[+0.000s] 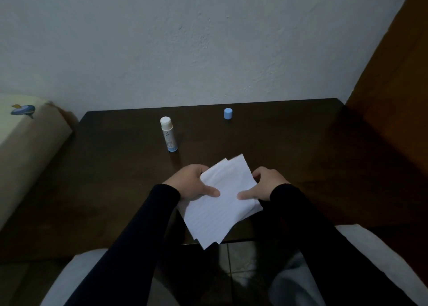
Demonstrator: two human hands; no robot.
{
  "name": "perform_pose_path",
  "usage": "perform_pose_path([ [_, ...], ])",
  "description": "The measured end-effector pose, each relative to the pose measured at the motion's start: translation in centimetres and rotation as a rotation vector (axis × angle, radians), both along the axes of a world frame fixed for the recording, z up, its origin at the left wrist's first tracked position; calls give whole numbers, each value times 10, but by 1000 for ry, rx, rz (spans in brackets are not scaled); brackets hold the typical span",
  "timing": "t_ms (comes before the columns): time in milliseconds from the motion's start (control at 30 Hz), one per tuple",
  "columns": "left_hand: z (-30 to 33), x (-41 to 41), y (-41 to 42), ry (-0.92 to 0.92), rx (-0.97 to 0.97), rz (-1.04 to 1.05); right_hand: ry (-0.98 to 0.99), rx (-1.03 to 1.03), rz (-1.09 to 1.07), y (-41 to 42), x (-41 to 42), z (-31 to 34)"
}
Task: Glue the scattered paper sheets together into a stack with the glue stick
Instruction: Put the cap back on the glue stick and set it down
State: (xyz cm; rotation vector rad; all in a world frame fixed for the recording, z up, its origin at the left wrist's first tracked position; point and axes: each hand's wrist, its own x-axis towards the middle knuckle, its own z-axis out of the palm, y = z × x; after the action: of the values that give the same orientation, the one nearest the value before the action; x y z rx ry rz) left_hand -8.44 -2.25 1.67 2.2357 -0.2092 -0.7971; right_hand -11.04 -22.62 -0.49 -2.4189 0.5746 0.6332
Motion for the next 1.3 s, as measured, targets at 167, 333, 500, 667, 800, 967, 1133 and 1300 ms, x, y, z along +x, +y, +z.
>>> perform_pose_path([
  [167, 4, -2, 1, -48, -390, 335, -295, 332, -313, -2, 4, 9],
  [333, -3, -16, -15, -149, -617, 491, -469, 679, -222, 17, -6, 9],
  [500, -2, -17, -18, -326, -592, 351, -815, 677, -279, 22, -4, 13],
  [667, 2, -17, -17, -427, -623, 367, -906, 663, -166, 19, -3, 12],
  [800, -4, -16, -17, -415, -592, 386, -815, 642, -143, 21, 1, 3],
  [967, -10, -16, -22, -392, -542, 389, -797, 610, -140, 27, 3, -5],
  [1133, -9, -15, -24, -409, -519, 390, -818, 602, -127, 26, 4, -1],
  [1300, -13, -16, -25, -424, -463, 422, -789, 576, -136, 27, 2, -4],
])
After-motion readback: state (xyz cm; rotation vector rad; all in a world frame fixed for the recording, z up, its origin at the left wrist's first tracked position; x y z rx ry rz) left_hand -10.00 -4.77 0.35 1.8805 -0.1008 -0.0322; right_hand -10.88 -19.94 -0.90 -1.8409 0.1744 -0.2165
